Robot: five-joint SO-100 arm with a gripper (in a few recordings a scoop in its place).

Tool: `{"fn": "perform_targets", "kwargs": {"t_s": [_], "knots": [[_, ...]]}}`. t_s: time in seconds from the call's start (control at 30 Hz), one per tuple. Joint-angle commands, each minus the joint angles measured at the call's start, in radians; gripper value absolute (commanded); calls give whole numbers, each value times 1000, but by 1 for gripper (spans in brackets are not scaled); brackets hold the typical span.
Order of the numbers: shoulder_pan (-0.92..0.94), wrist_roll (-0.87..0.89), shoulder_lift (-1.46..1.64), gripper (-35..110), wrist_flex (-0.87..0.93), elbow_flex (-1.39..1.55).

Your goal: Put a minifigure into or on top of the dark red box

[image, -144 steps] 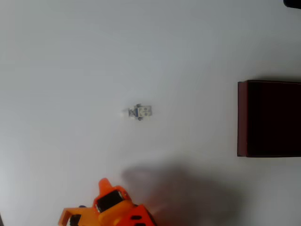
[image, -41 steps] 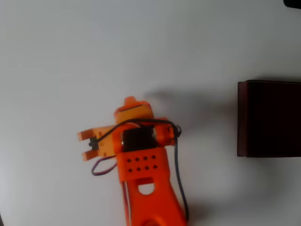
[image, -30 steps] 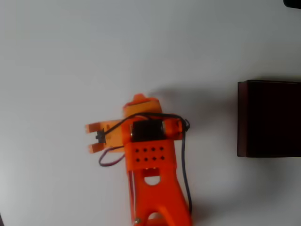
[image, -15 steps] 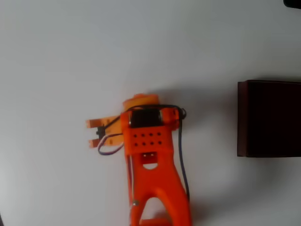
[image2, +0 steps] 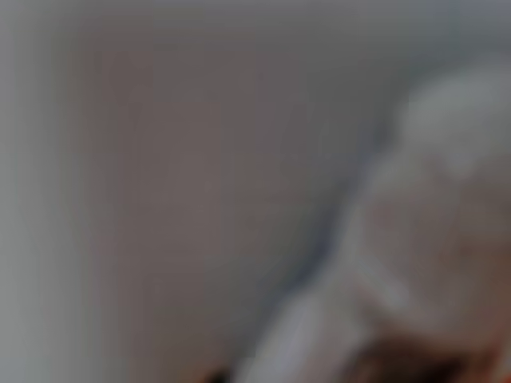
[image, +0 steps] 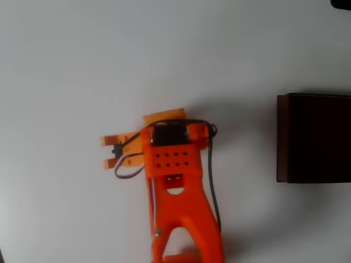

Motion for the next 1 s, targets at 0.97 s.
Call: {"fn": "perform_targets", "kwargs": {"t_s": [0.97], "knots": [[-196,206,236,20,416,-239]]}}
